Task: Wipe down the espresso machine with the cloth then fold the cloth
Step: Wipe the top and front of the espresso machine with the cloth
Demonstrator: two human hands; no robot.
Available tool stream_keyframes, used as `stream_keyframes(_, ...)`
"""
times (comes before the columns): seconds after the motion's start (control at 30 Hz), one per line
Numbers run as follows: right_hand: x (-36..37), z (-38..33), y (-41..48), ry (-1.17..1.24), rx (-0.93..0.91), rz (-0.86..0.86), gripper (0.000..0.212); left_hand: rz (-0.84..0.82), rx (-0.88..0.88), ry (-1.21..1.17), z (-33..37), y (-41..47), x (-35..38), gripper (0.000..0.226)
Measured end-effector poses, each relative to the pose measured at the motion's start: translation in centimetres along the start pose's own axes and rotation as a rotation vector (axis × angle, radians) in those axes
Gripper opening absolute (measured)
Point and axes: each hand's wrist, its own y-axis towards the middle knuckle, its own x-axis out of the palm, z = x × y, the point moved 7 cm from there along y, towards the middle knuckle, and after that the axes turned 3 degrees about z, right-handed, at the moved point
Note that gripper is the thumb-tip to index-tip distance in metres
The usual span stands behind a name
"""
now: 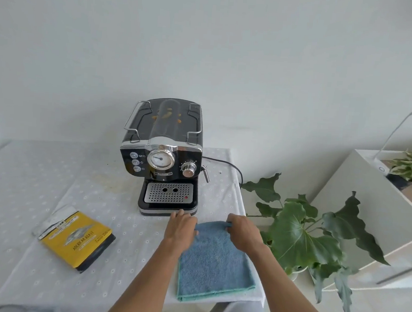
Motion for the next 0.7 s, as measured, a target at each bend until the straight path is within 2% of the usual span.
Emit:
stream_keyframes(0.2,-5.6,-1.6,-2.1,0.065,-0.007,0.061,0.013,0.087,0.085,-0.198,-0.3,-2.1,-6.3,0.017)
stream_keyframes(0.3,-9.0,-3.4,-3.3,0.062,-0.021,0.111,0.014,0.159,0.125,-0.199,-0.5,-3.3,-10.0,0.021)
stream_keyframes(0.7,-22.1,-11.4,-6.0,0.095,-0.073,0.374,0.020,0.428,0.144,-0.329,-3.3,-5.7,-24.3,0.007)
